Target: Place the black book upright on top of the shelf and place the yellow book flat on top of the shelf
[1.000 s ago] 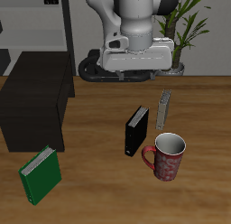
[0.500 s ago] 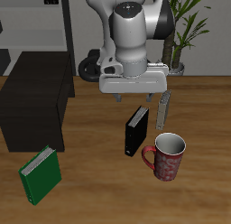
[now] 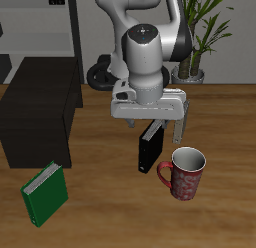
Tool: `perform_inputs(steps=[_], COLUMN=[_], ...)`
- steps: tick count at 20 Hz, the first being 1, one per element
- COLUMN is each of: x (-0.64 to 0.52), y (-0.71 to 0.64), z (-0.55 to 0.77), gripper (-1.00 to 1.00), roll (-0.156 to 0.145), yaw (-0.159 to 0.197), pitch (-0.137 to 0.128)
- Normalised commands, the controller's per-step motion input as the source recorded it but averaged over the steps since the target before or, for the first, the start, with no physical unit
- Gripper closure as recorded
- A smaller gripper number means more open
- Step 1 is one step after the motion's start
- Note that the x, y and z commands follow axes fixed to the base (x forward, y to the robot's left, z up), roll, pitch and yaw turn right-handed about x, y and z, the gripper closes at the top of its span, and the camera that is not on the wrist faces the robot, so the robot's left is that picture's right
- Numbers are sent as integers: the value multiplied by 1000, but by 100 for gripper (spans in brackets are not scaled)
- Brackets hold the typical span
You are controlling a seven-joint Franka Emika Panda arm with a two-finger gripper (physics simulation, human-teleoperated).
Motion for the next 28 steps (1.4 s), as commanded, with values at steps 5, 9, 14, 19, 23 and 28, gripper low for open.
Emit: perform_inputs(steps=[5, 9, 14, 19, 23, 28], x=[41, 43, -11, -7, -43, -251], y=[2, 91, -16, -85, -109, -290], z=[-261, -396, -87, 89, 197, 765], gripper=[-100, -100, 100, 100, 100, 100], roll=[-5, 11, 14, 12, 10, 14], yaw=[-2, -6, -14, -3, 3, 6], pitch=[32, 72, 26, -13, -22, -41])
